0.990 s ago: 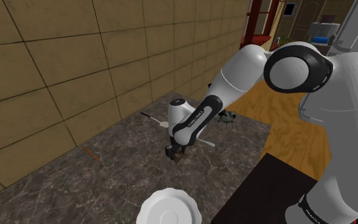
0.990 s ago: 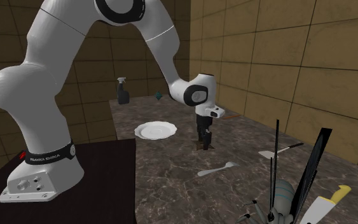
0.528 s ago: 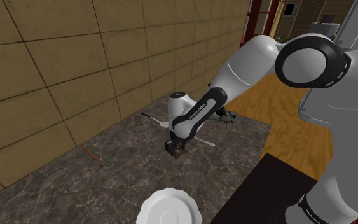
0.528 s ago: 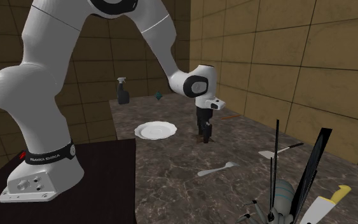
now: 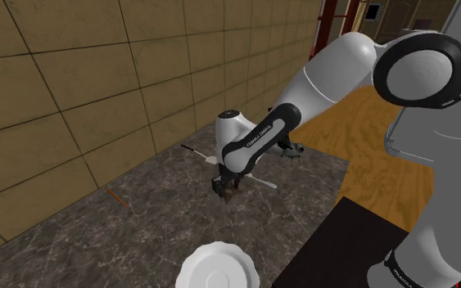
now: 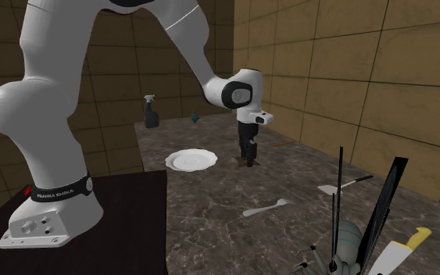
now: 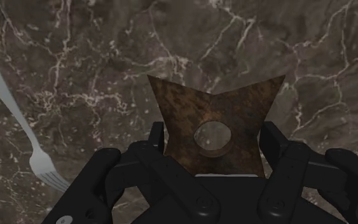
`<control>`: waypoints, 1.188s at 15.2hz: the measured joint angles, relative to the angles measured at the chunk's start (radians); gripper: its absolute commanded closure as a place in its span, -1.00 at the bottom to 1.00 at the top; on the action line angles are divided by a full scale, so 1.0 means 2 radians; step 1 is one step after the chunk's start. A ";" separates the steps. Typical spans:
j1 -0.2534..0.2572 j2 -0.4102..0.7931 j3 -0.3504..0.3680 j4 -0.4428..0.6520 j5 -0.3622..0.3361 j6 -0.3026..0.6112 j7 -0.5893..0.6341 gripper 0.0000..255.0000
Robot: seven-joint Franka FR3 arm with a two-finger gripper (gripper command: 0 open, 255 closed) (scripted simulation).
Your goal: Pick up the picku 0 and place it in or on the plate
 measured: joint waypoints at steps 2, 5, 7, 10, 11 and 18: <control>0.015 -0.014 0.005 -0.021 -0.001 0.007 0.021 1.00; 0.035 -0.035 0.013 -0.053 -0.002 0.017 0.051 1.00; 0.052 -0.043 0.019 -0.066 -0.004 0.021 0.076 1.00; 0.077 -0.056 0.029 -0.089 -0.007 0.031 0.114 1.00; 0.083 -0.059 0.032 -0.091 -0.008 0.031 0.124 1.00; 0.145 -0.075 0.057 -0.122 -0.016 0.044 0.218 1.00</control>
